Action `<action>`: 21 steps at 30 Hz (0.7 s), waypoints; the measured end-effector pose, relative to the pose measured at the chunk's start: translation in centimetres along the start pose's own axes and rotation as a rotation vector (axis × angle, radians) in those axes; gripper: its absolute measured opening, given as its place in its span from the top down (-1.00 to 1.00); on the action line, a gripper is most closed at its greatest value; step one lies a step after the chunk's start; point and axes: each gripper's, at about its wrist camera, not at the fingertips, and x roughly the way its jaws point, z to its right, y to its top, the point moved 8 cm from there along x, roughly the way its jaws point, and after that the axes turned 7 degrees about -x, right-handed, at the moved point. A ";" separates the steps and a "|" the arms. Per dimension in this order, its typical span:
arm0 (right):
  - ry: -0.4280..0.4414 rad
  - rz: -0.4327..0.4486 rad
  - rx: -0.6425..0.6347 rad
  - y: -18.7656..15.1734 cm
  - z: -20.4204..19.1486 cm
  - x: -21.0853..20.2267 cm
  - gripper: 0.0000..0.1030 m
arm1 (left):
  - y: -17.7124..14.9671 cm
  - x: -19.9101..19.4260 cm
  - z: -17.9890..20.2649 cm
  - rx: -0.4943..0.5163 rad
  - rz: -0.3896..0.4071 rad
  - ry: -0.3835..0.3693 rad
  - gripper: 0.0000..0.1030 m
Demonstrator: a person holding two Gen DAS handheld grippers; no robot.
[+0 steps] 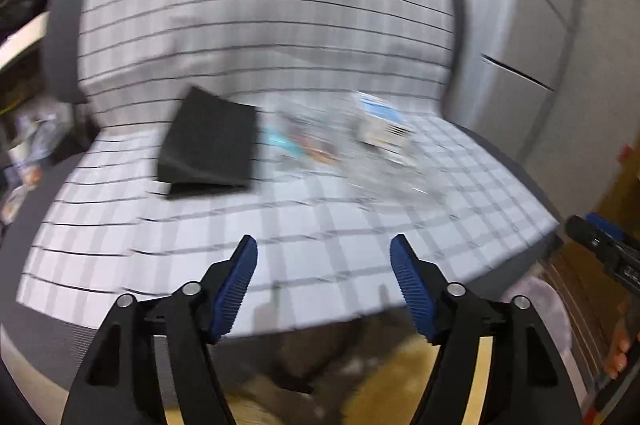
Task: Collect trash
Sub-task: 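Move both tools back toward the trash on the chair, then grasp the white milk carton with the right tool, lift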
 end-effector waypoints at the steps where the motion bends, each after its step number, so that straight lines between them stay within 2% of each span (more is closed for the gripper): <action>1: 0.017 -0.003 -0.014 0.6 -0.8 0.7 -0.44 | 0.5 0.0 -1.1 -0.012 0.007 0.029 -0.36; 5: 0.065 -0.023 -0.053 2.2 -3.1 3.4 -0.47 | 2.0 0.3 -4.8 -0.060 0.022 0.118 -0.36; 10: 0.113 -0.039 -0.070 5.4 -5.5 8.1 -0.47 | 3.5 0.9 -8.1 -0.116 0.027 0.175 -0.37; 13: 0.126 -0.046 -0.088 7.4 -7.1 11.2 -0.61 | 4.0 1.3 -9.3 -0.135 0.026 0.196 -0.37; 18: 0.120 -0.103 -0.082 9.4 -8.6 16.8 -0.62 | 4.3 2.3 -10.9 -0.151 0.008 0.216 -0.36; 21: 0.087 -0.141 -0.078 10.0 -8.9 19.9 -0.66 | 4.1 2.8 -11.4 -0.158 -0.005 0.218 -0.36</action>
